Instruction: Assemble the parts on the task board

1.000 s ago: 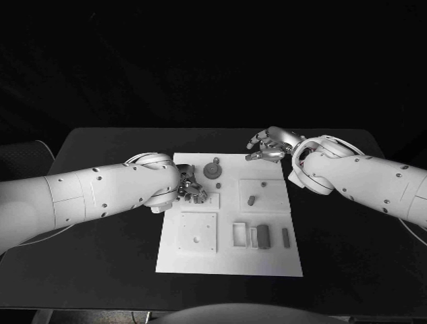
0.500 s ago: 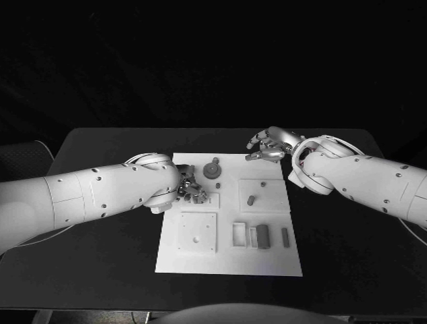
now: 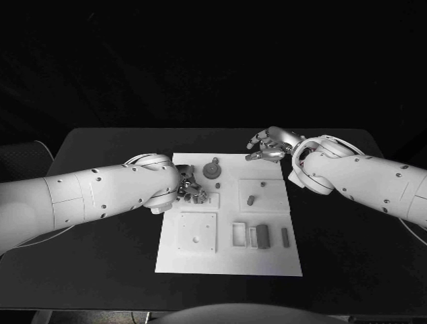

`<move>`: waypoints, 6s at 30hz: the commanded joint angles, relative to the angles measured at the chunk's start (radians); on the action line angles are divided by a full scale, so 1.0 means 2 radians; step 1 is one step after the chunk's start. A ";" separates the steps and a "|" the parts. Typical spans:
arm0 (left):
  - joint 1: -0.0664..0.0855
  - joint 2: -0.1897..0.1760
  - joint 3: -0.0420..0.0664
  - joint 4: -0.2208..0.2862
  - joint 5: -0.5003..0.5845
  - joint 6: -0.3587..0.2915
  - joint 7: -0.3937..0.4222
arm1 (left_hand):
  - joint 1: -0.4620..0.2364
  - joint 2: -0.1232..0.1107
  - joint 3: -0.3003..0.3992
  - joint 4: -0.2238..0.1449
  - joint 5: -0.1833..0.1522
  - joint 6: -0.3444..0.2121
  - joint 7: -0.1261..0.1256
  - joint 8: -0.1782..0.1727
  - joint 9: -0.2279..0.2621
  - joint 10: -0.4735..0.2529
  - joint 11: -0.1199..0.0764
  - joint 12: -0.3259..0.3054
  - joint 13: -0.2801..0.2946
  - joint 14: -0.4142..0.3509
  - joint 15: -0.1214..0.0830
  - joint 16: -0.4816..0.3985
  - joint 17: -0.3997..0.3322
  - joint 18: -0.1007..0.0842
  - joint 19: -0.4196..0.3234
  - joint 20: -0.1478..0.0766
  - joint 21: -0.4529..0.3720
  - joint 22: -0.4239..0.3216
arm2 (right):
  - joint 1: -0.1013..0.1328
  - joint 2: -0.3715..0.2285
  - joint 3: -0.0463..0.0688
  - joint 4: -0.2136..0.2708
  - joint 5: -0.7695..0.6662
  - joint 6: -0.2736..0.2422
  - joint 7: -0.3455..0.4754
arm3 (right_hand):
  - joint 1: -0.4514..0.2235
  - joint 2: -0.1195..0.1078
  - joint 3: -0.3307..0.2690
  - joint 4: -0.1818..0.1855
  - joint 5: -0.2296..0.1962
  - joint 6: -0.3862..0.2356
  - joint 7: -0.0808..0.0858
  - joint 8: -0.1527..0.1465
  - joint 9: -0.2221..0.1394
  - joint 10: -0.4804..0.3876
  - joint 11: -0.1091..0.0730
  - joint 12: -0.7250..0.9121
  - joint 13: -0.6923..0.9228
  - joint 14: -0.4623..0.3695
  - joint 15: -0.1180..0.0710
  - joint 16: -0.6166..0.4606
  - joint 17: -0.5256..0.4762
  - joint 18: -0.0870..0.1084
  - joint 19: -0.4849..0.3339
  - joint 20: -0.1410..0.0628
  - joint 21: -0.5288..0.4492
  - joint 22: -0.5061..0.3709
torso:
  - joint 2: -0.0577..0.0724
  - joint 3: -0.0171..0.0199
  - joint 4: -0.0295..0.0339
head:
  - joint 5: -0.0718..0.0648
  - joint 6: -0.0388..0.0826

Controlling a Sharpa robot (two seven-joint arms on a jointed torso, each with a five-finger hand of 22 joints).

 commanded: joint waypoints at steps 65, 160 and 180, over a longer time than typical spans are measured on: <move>-0.003 -0.011 -0.002 0.001 0.008 -0.030 0.011 | -0.070 -0.039 -0.013 0.024 -0.171 -0.004 -0.003 -0.001 -0.001 -0.004 -0.002 0.002 -0.003 -0.004 -0.014 0.003 -0.003 0.046 -0.006 -0.007 -0.007 0.004 | -0.002 -0.003 0.000 0.000 -0.001 0.007 0.003 | -0.006 0.001 -0.001 0.003 0.003 -0.001 0.002 0.001 -0.001 -0.004 0.000 0.003 -0.001 -0.003 -0.002 0.001 -0.001 0.034 0.000 -0.004 -0.002 0.001 | 0.000 -0.0003 0.0002 | -0.001 0.002; -0.005 -0.059 -0.002 0.020 0.071 -0.009 0.129 | 0.016 -0.002 -0.026 -0.033 -0.193 -0.045 0.031 -0.072 -0.045 -0.083 0.033 0.000 -0.049 -0.072 0.021 -0.007 -0.044 0.043 -0.063 0.021 -0.048 0.001 | -0.009 -0.011 0.000 0.000 -0.001 0.007 0.002 | -0.006 0.002 0.000 0.003 0.003 -0.001 0.002 0.001 -0.001 -0.003 0.000 0.005 -0.002 -0.002 -0.001 0.001 -0.001 0.034 0.001 -0.004 -0.002 0.002 | 0.000 -0.0005 0.0000 | -0.001 0.003; -0.005 -0.055 -0.002 0.018 0.075 -0.019 0.128 | 0.036 0.025 -0.022 -0.040 -0.194 -0.039 0.028 -0.072 -0.045 -0.079 0.030 0.006 -0.055 -0.070 0.018 0.000 -0.049 0.043 -0.058 0.018 -0.046 0.003 | -0.009 -0.011 0.000 0.000 -0.001 0.007 0.002 | -0.006 0.002 0.000 0.003 0.003 -0.001 0.002 0.001 -0.002 -0.003 0.000 0.005 -0.002 -0.002 -0.001 0.002 -0.001 0.034 0.001 -0.004 -0.002 0.002 | 0.000 0.0001 -0.0001 | -0.002 0.002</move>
